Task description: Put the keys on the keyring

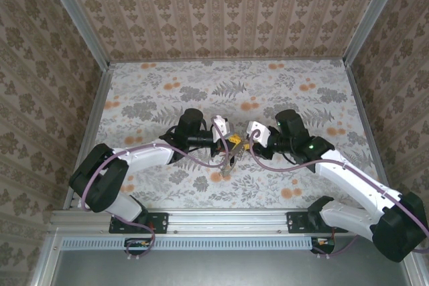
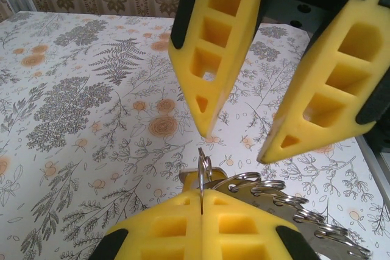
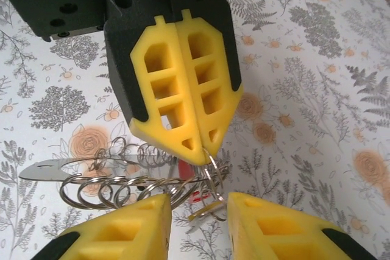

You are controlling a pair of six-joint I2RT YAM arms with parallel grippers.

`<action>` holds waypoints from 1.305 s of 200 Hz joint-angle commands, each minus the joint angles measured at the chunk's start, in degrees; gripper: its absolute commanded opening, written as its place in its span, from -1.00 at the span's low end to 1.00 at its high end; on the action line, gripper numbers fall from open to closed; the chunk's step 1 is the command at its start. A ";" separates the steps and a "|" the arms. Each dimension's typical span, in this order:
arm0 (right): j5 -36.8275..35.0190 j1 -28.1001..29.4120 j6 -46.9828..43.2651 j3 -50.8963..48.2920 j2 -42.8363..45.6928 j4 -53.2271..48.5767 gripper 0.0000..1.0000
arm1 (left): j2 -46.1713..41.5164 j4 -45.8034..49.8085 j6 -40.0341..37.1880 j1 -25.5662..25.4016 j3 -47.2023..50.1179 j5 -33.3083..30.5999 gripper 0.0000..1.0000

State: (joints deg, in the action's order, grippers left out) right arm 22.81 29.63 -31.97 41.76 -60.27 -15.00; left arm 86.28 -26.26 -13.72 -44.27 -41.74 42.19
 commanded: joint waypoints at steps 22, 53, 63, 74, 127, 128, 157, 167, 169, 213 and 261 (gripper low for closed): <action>1.38 -1.30 -3.82 0.07 0.26 2.45 -0.45 | -0.87 -1.52 -1.07 -0.37 0.18 1.95 -1.00; 2.59 -2.08 -4.97 0.36 -0.32 0.90 -0.44 | -1.03 -1.39 -1.23 -0.38 0.08 1.79 -1.00; 2.79 -2.29 -5.04 0.42 -0.50 1.09 -0.44 | -1.05 -1.34 -1.29 -0.33 0.09 1.82 -1.00; 3.56 -2.63 -5.04 0.45 -0.70 1.65 -0.44 | -1.07 -1.35 -1.23 -0.34 -0.01 1.91 -1.00; 7.99 -3.08 -5.83 2.00 -2.65 -0.43 -0.42 | -1.16 -1.03 -1.09 -0.37 -0.09 1.70 -1.00; 8.02 -3.13 -5.83 2.01 -2.70 -0.45 -0.42 | -1.14 -1.01 -1.07 -0.37 -0.10 1.68 -1.00; 7.81 -3.17 -5.52 1.71 -3.26 0.50 -0.41 | -1.43 -0.81 -1.26 -0.37 -0.19 1.70 -1.00; 7.27 -3.16 -5.30 1.34 -3.37 1.48 -0.42 | -1.29 -0.73 -1.25 -0.34 -0.19 1.78 -1.00; 7.19 -3.17 -5.30 1.25 -3.37 1.67 -0.43 | -1.29 -0.75 -1.30 -0.35 -0.19 1.80 -1.00; 6.04 -3.63 -5.38 1.09 -3.89 3.13 -0.49 | -1.39 -0.64 -1.28 -0.34 -0.24 2.18 -1.00; 7.78 -4.11 -5.82 1.81 -5.44 2.62 -0.52 | -1.29 -0.61 -1.33 -0.44 -0.38 2.29 -1.00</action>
State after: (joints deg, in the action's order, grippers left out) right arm 28.42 25.89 -36.32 41.93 -64.73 -12.80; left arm 86.28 -26.17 -13.74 -44.27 -41.74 42.44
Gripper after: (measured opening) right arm 0.241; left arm 0.043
